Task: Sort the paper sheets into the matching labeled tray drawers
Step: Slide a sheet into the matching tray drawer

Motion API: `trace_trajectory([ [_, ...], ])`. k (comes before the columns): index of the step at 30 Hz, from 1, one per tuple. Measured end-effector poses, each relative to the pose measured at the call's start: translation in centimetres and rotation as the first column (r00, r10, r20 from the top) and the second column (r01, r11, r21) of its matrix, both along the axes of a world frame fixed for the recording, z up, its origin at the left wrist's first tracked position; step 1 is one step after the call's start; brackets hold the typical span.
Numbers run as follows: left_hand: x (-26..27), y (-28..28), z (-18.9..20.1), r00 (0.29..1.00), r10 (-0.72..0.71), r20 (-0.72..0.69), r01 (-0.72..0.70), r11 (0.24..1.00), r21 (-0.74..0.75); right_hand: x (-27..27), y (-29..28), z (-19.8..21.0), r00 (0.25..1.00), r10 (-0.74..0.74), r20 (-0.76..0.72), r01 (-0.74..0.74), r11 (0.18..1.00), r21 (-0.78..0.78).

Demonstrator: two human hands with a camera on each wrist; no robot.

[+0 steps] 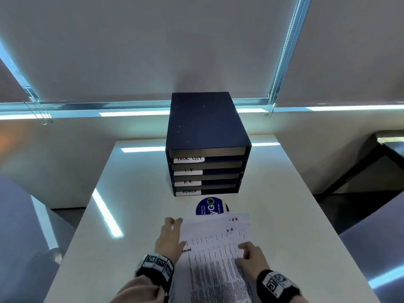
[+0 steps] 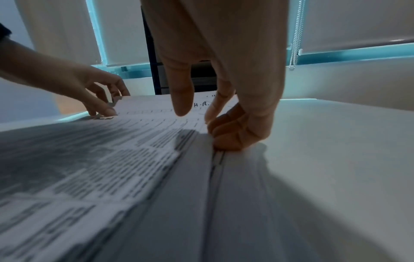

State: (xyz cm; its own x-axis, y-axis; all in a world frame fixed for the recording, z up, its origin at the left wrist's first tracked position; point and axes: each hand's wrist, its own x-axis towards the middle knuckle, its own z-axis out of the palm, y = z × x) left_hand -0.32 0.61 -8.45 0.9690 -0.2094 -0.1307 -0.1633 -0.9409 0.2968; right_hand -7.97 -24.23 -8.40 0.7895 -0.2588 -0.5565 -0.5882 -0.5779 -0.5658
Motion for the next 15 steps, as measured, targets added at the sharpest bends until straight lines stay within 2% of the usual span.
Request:
trace_trajectory([
  [4, -1.6, -0.1, -0.4, 0.984, -0.158, 0.082, 0.155, 0.987, 0.044, -0.2, 0.8, 0.5, 1.0, -0.016, -0.018, 0.014, 0.996, -0.091],
  [7, -2.6, 0.1, -0.5, 0.977, -0.182, -0.106, 0.193, 0.976, 0.104, -0.1, 0.7, 0.6, 0.998, -0.056, -0.023, 0.054, 0.995, -0.08],
  [9, -2.5, 0.3, 0.1, 0.97, -0.17, -0.176, 0.184, 0.981, 0.068, -0.1, 0.3, 0.8, 0.997, -0.068, -0.029, 0.067, 0.997, -0.035],
  [12, -1.8, -0.2, 2.5, 0.961, -0.192, -0.2, 0.189, 0.981, -0.034, 0.1, -0.5, 1.3, 0.996, -0.089, 0.006, 0.088, 0.995, 0.048],
  [14, -1.2, -0.2, 4.8, 0.968, -0.149, -0.201, 0.095, 0.962, -0.257, 0.5, -1.0, 1.5, 0.99, -0.127, 0.055, 0.12, 0.986, 0.115],
  [15, -0.9, -0.3, 6.0, 0.966, -0.124, -0.228, 0.027, 0.922, -0.386, 0.7, -1.1, 1.9, 0.983, -0.165, 0.084, 0.147, 0.972, 0.184],
])
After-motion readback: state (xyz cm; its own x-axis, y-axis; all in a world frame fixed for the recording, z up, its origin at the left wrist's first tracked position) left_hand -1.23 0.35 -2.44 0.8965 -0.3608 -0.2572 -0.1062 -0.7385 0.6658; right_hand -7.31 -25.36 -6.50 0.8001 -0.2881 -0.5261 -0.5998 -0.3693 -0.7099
